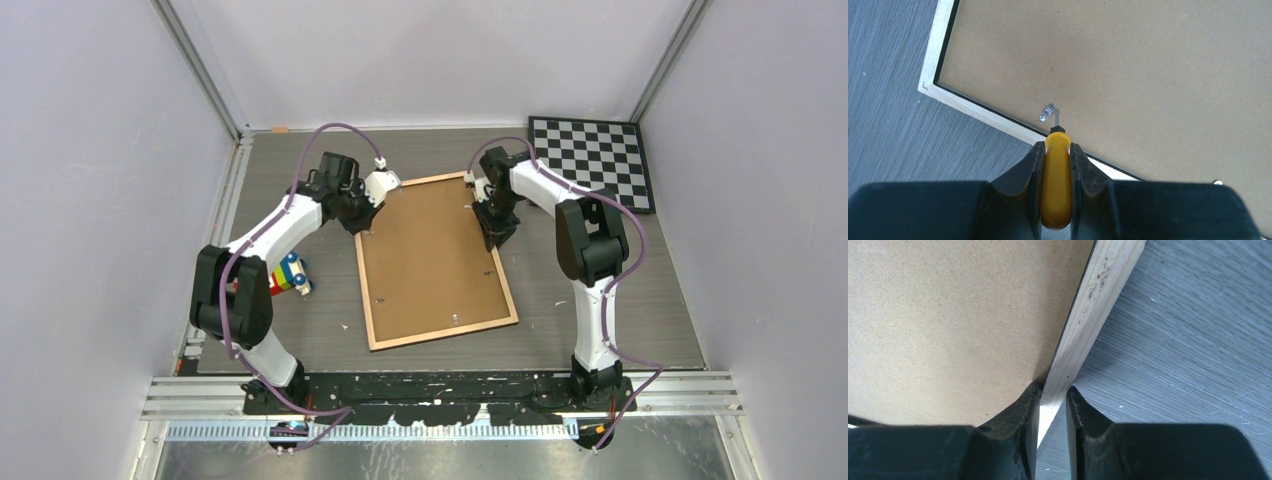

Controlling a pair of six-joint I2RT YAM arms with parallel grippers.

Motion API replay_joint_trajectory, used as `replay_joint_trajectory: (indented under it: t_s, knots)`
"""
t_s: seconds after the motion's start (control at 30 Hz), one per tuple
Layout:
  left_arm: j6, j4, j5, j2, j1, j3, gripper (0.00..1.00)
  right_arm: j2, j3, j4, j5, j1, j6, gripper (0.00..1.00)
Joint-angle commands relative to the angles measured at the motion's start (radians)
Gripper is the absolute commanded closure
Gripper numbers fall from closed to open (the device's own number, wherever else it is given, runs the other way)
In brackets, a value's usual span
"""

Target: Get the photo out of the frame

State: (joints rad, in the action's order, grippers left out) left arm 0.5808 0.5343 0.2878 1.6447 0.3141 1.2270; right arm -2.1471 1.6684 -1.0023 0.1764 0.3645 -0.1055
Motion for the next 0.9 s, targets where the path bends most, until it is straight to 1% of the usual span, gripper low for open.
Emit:
replay_joint_trajectory:
  t_s: [0.0,0.13,0.17,0.2,0.37,0.53,0.63,0.7,0.87]
  knots:
    - [-0.069,-0.028,0.030,0.001,0.004,-0.003,1.00,-0.012,0.042,0.036,0.015,0.012,0.005,0.92]
    - [-0.103,0.004,0.062,-0.028,0.005,0.038,1.00,0.024,0.053,0.025,0.049,-0.005,0.043,0.59]
    - [-0.107,0.008,0.064,-0.037,0.004,0.043,1.00,0.037,0.053,0.023,0.060,-0.013,0.052,0.53]
    - [-0.109,0.011,0.064,-0.046,0.003,0.045,1.00,0.051,0.052,0.021,0.070,-0.020,0.059,0.50]
    - [-0.137,-0.005,0.058,-0.089,0.000,0.020,1.00,0.114,0.013,0.019,0.103,-0.051,0.096,0.49]
    - [-0.166,0.003,0.052,-0.123,-0.002,0.006,1.00,0.173,-0.107,0.096,0.104,-0.052,0.204,0.49]
    - [-0.171,0.009,0.048,-0.142,-0.009,-0.002,1.00,0.181,-0.161,0.133,0.070,-0.047,0.217,0.50]
    - [-0.174,0.011,0.048,-0.152,-0.013,-0.008,1.00,0.161,-0.155,0.120,0.047,-0.045,0.211,0.52]
    - [-0.207,0.000,0.042,-0.173,-0.026,-0.025,1.00,0.103,-0.153,0.108,0.035,-0.041,0.193,0.66]
